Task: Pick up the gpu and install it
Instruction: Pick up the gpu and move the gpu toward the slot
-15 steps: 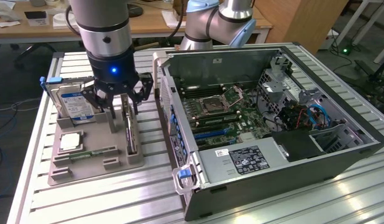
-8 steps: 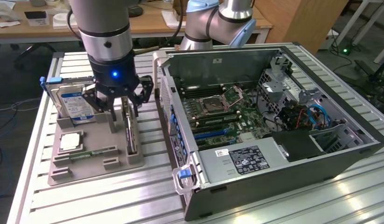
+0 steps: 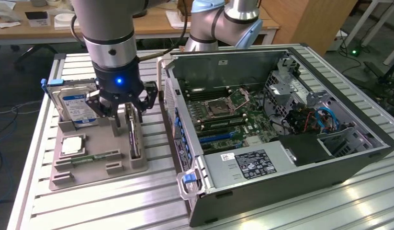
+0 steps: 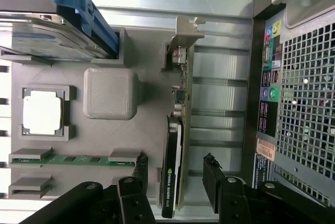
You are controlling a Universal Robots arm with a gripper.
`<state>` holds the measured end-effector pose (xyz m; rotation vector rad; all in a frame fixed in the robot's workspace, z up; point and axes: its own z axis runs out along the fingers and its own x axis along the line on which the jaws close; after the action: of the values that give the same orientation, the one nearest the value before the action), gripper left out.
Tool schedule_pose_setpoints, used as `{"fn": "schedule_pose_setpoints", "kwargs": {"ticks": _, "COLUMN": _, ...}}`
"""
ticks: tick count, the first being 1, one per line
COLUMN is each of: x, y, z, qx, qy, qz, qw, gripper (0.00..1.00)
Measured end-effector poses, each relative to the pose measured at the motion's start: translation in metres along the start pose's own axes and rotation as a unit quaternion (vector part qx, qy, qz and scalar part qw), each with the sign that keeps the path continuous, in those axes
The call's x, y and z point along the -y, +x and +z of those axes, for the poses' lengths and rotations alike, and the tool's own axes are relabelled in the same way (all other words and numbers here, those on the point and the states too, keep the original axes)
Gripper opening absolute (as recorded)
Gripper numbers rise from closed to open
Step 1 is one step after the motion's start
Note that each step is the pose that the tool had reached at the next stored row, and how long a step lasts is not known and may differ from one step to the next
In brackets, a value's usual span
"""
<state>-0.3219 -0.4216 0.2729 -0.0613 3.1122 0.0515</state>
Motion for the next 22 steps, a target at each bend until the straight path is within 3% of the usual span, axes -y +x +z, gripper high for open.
{"fn": "schedule_pose_setpoints", "kwargs": {"ticks": 22, "x": 0.0008, "y": -0.001, "z": 0.0244, "qx": 0.0002, "qy": 0.0002, "qz": 0.007, "qw": 1.0000, "gripper": 0.55}}
